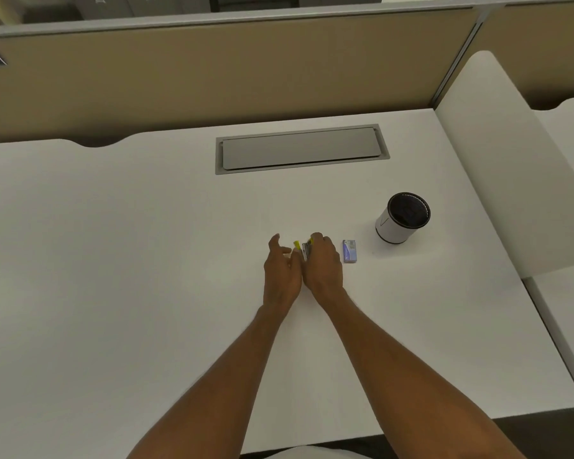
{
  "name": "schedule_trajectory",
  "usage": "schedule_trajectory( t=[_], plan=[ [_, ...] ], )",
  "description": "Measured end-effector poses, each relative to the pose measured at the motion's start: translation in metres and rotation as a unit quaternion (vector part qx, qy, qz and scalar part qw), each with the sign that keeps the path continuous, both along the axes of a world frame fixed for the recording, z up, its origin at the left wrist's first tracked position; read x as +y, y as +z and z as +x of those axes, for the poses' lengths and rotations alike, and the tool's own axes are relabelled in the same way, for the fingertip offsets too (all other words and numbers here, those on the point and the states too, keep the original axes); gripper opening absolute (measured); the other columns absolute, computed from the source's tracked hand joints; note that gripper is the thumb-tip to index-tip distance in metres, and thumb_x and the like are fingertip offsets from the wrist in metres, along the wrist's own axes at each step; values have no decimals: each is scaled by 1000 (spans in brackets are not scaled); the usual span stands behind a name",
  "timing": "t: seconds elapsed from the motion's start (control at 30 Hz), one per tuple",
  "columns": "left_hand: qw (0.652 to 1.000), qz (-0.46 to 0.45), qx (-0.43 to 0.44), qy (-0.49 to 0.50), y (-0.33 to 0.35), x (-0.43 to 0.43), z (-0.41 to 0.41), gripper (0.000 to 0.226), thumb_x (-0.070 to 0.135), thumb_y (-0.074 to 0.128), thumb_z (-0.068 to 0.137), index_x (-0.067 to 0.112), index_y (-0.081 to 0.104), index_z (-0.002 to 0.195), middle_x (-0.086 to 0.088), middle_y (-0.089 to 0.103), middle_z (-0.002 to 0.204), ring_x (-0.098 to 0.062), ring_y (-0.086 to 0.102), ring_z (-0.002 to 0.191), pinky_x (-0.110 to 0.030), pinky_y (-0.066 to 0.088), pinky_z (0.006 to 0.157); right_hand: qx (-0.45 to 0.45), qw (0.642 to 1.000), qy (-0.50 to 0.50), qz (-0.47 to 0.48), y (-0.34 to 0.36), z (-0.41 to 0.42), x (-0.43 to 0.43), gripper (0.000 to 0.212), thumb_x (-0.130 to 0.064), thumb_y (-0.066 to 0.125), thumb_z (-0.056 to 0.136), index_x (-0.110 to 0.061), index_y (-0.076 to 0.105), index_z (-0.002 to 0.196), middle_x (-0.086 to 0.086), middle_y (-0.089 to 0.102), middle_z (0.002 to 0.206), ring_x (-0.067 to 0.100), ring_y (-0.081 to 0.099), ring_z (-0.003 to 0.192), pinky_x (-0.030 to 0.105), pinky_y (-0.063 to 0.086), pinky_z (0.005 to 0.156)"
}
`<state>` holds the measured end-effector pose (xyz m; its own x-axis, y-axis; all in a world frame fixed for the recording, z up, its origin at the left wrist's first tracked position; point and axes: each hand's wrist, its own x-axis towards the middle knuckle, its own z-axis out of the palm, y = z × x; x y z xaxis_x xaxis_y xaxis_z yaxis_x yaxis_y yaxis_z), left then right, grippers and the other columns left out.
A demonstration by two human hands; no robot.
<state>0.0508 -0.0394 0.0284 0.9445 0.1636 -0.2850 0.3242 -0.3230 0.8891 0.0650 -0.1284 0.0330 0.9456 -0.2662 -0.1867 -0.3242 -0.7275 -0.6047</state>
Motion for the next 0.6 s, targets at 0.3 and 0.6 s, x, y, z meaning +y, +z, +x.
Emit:
schedule_trajectory(
  t=[0.3,0.6],
  plan=[
    [978,-180,104,12,8,9,-4,11,14,74,91,10,75,101,-12,78,97,-28,74,94,-47,59,94,-32,998,16,46,16,-40,-8,36,-21,69,88,-15,54,120,5,64,108,22,64,88,29,47,67],
    [978,-187,83,-50,23,21,-29,13,10,68,95,5,80,96,-20,78,92,-22,73,81,-36,62,84,-57,982,6,180,22,-76,-21,52,-29,74,87,-23,52,133,-3,64,109,15,66,79,30,60,72]
  ],
)
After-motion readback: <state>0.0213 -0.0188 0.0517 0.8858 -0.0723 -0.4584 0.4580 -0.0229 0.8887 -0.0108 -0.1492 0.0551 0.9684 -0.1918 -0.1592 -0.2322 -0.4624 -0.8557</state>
